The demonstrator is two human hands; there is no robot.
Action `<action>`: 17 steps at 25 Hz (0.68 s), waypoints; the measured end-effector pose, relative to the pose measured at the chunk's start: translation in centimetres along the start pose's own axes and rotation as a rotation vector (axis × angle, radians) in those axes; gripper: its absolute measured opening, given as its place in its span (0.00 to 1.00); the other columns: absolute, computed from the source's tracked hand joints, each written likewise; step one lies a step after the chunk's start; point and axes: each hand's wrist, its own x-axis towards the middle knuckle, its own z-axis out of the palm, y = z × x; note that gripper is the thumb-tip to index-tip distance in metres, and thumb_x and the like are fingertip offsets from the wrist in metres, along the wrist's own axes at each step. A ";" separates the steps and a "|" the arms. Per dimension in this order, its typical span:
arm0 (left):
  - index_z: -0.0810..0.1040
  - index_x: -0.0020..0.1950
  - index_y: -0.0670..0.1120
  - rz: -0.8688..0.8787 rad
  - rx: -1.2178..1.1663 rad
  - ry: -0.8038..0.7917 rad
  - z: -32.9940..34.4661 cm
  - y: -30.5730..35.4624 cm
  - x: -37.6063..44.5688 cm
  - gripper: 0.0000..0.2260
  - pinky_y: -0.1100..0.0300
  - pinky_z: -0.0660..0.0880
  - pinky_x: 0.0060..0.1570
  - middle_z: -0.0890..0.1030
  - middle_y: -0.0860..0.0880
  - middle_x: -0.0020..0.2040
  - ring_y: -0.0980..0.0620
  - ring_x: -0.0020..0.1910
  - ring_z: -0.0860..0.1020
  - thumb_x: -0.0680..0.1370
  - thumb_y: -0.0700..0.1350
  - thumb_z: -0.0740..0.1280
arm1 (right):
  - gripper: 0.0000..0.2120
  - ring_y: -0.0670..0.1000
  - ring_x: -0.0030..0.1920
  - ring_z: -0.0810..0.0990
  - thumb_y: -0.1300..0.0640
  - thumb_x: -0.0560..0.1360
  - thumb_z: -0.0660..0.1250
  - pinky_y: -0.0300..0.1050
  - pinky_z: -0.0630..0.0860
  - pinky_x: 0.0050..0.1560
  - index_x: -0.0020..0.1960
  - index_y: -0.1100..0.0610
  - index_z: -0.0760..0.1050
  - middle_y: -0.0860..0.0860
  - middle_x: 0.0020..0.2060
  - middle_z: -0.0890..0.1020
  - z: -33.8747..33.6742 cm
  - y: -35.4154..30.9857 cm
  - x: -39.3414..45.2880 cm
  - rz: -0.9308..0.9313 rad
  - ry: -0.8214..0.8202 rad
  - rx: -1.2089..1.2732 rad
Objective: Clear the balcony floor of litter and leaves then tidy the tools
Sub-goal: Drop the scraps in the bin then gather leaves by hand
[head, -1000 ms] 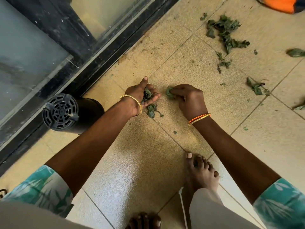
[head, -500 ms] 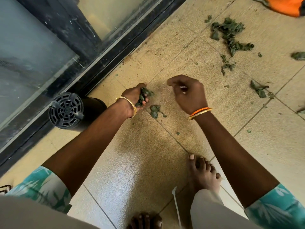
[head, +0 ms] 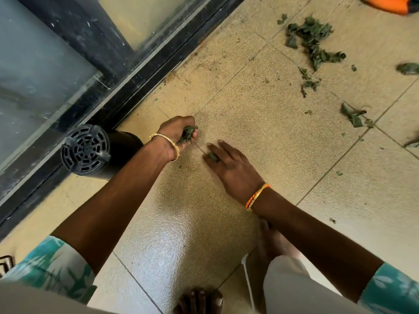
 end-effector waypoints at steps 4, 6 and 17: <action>0.71 0.34 0.41 -0.004 -0.009 -0.184 1.5 0.1 -0.6 0.12 0.69 0.71 0.24 0.78 0.41 0.44 0.55 0.27 0.73 0.77 0.31 0.58 | 0.18 0.62 0.65 0.72 0.60 0.73 0.64 0.55 0.74 0.59 0.63 0.59 0.75 0.59 0.65 0.74 -1.1 2.2 -3.5 -0.051 0.034 0.081; 0.74 0.32 0.40 -0.010 0.030 -0.283 2.7 0.2 -0.9 0.16 0.70 0.71 0.25 0.81 0.41 0.45 0.55 0.29 0.75 0.77 0.31 0.56 | 0.15 0.61 0.60 0.77 0.61 0.75 0.58 0.52 0.77 0.56 0.57 0.62 0.78 0.60 0.60 0.78 -1.5 3.1 -5.2 -0.041 0.082 0.124; 0.72 0.37 0.43 -0.022 0.397 -0.386 13.0 -2.7 -1.8 0.09 0.70 0.59 0.18 0.68 0.51 0.21 0.55 0.18 0.67 0.76 0.42 0.59 | 0.08 0.48 0.39 0.83 0.67 0.68 0.72 0.43 0.79 0.45 0.42 0.55 0.83 0.50 0.38 0.84 -7.4 9.6 -5.6 0.757 0.536 0.715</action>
